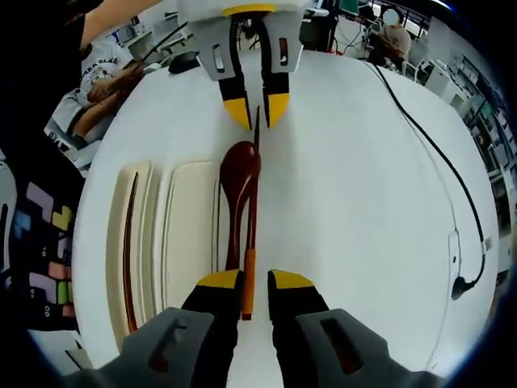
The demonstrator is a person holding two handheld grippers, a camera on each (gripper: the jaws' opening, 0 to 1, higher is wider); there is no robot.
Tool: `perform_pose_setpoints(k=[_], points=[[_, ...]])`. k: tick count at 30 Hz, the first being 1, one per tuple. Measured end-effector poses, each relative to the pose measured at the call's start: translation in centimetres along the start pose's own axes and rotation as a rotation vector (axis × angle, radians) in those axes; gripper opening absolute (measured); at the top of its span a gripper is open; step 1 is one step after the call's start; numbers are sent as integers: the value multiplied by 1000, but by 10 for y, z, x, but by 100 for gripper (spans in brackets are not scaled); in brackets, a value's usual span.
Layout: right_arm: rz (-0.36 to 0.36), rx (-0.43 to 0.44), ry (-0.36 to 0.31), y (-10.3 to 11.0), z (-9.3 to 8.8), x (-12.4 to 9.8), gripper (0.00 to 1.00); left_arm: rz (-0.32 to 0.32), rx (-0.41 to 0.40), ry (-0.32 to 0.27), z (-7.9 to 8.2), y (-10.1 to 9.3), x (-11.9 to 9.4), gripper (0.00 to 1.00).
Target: Arrange the utensils inside the cutlery case until each visible utensil rests in its matching compartment.
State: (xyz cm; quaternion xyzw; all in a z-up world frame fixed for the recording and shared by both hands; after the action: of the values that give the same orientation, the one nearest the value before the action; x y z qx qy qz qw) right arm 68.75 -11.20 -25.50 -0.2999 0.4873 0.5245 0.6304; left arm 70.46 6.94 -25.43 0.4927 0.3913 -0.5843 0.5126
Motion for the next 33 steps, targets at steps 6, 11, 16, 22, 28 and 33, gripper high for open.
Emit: perform_pose_setpoints(k=[6,11,16,22,28,33], points=[[5,6,8,-2,-1,3,11,-4,10,5,1,2,3,12],[2,-6,12,-4,-1,4,10,-11,18,15,1,5,4,10],[10,-49,10,-4,-2,4,10,-18,1,14,1,5,4,9],[-21,-88,8,-3,-2,5,7,-12,38,18,1,3,3,9],[-33,-69,14,-3,0,5,5,36,22,-29,-2,2,3,4],[-17,-103,12,-5,0,5,5,76,35,-16,0,-1,3,3]])
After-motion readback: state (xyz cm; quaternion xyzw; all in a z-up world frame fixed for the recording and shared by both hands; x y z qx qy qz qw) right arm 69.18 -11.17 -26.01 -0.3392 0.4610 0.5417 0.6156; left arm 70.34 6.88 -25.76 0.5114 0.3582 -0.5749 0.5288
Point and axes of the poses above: the point that each gripper's makers call its tool centre point, and the gripper's own axes: x roughly forward along the fingers, y roughly to its left, z roughly out of its top, the point moved 8 cm from there along -x, roughly backward along the fingers, and after that the axes turned 12 degrees about x, right-handed, at the moved point
